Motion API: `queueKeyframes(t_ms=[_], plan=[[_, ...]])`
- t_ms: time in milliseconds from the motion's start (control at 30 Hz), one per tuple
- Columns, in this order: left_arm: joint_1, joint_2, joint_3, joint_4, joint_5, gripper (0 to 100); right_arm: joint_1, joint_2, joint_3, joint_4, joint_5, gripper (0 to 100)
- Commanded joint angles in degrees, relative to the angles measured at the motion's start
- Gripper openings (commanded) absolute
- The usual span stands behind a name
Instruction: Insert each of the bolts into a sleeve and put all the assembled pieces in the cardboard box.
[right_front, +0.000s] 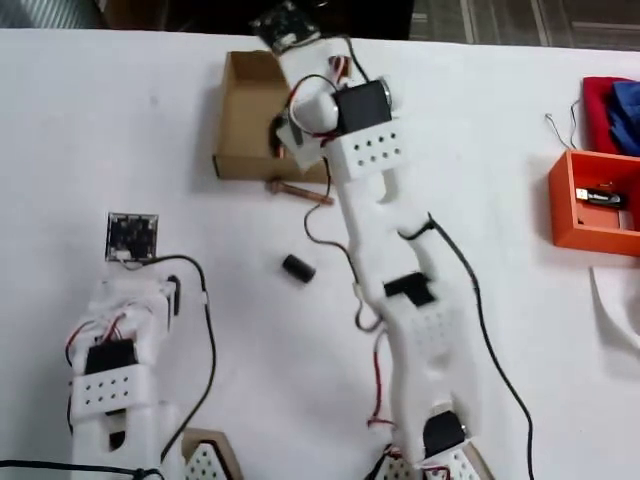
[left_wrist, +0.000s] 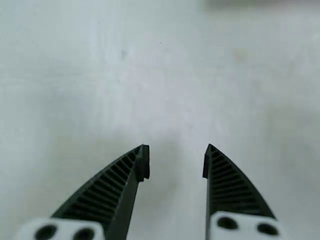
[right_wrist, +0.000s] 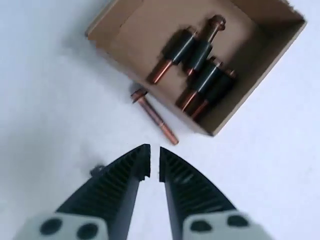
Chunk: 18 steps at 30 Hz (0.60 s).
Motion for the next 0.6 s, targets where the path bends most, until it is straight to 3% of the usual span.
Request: queueKeyframes(t_ms=[0,200,400,567], plan=[[0.53,-0.09,-0.31,-1.05,-0.35,20,-2.86,-19.12,30.86,0.22,0.88,2.2],[0.53,-0.09,-0.31,-1.05,-0.35,20,-5.23,-28.53,65.32,-23.16,17.41,9.2],[0.53,-0.09,-0.31,-1.05,-0.35,20,-5.14,-28.44,74.37,-34.86,20.4,10.9],[0.53,-0.09,-0.31,-1.05,-0.35,20,-6.73,-28.44,77.45,-38.81,20.31,10.9]])
